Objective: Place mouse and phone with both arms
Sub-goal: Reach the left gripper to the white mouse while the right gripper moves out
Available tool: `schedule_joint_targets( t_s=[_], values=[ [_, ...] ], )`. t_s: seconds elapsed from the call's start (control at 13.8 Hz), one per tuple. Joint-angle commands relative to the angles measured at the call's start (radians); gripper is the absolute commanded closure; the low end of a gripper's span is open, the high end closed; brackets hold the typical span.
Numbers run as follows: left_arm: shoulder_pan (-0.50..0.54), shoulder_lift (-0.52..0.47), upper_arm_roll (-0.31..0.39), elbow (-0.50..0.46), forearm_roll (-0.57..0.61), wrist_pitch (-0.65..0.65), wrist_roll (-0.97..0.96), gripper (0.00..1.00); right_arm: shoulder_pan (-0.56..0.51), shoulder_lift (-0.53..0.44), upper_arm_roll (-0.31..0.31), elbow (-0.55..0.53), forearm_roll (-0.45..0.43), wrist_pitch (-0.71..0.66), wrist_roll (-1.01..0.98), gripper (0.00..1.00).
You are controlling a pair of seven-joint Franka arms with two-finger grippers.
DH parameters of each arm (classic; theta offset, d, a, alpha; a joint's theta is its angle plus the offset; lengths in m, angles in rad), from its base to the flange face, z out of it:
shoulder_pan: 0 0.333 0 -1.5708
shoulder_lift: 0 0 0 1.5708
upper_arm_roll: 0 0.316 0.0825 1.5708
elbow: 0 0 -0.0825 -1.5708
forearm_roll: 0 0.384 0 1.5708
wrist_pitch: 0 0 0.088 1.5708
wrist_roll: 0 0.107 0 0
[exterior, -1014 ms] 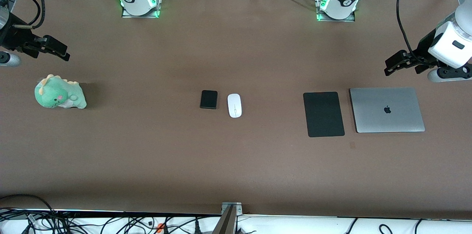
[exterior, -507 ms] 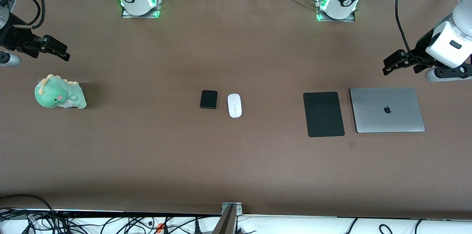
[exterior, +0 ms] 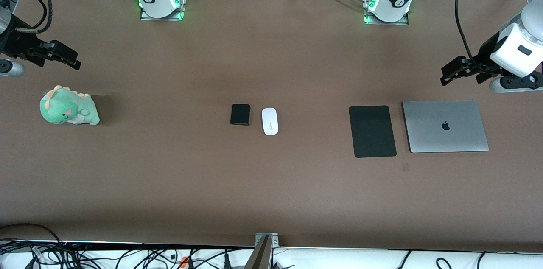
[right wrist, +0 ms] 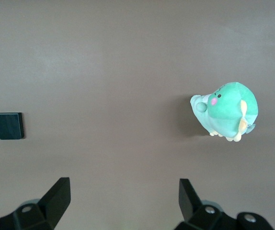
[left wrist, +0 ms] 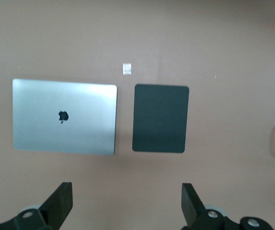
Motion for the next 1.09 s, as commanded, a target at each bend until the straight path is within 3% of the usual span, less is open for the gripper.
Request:
schedule_joint_targets(
  t_s=[0.0, 0.36, 0.58, 0.8, 1.01],
  values=[
    [-0.020, 0.044, -0.005, 0.018, -0.001, -0.035, 0.015, 0.00, -0.001, -0.005, 0.005, -0.012, 0.017, -0.026, -0.006, 0.00],
    [-0.052, 0.081, -0.086, 0.018, 0.002, -0.041, 0.012, 0.00, 0.022, 0.035, 0.005, -0.012, 0.012, -0.061, 0.009, 0.00],
    [-0.076, 0.174, -0.129, 0.024, -0.039, -0.029, -0.083, 0.00, 0.029, 0.064, 0.005, -0.020, 0.018, -0.056, 0.017, 0.00],
    [-0.162, 0.314, -0.142, 0.118, -0.054, 0.024, -0.250, 0.00, 0.029, 0.089, 0.005, -0.021, 0.020, -0.050, 0.017, 0.00],
    [-0.251, 0.397, -0.142, 0.119, -0.054, 0.173, -0.356, 0.00, 0.032, 0.142, 0.005, -0.021, 0.020, -0.021, 0.015, 0.00]
  ],
)
